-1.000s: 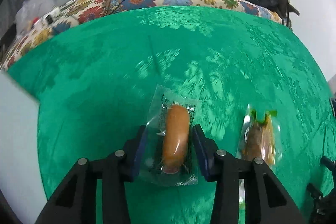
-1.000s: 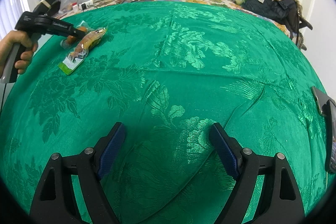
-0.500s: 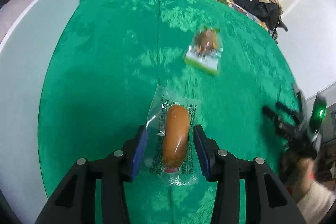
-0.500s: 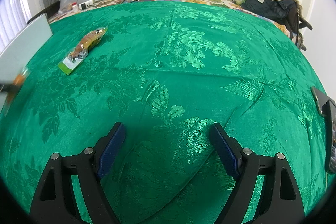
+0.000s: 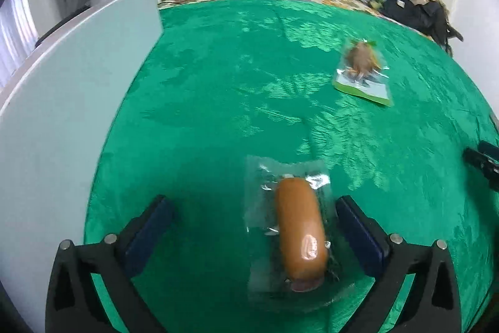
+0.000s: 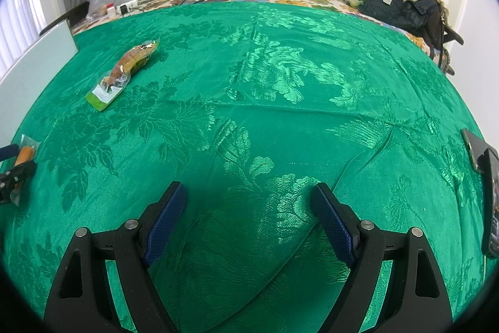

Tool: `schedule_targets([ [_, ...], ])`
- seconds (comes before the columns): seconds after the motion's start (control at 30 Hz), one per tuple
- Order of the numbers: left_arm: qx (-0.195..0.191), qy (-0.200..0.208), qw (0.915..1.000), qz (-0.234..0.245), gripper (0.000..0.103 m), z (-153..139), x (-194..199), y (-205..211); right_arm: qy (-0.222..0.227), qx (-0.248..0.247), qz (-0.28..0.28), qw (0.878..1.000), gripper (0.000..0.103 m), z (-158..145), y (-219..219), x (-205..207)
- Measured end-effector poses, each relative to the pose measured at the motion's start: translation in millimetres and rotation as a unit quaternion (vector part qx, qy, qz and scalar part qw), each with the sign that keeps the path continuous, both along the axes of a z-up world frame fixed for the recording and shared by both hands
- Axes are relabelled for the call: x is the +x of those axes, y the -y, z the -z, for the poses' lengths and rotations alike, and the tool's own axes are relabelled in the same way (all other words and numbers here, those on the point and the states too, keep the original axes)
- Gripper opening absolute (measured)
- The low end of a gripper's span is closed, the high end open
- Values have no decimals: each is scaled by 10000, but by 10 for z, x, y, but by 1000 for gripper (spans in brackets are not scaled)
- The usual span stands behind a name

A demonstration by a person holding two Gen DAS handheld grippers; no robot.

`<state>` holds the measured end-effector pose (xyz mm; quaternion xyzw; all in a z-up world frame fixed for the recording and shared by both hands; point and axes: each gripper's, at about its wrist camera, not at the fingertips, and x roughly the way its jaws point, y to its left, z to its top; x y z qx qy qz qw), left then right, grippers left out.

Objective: Organize snacks
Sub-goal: 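Lift the sausage packet with the left tool and hold it, then grasp the green-labelled snack packet with the right tool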

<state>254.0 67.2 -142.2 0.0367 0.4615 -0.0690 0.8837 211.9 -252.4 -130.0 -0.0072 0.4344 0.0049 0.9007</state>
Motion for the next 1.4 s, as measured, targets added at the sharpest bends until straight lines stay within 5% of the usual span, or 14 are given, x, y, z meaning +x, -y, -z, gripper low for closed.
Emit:
schedule_targets([
  [0.93,-14,61,10000,-24,103,17,32,1,-52,42,60,10000,90,-5,26,7],
  [1.03,-14,61,10000,-23,103,16,32,0,-422,58,120,9990,89,-88,-65,149],
  [1.2,-15,61,10000,-23,103,16,30,0,-220,829,-179,9962,89,-459,-545,603],
  [1.4,-16,63,10000,-23,103,16,27,1,-906,1222,-65,9883,89,-400,-1200,1424],
])
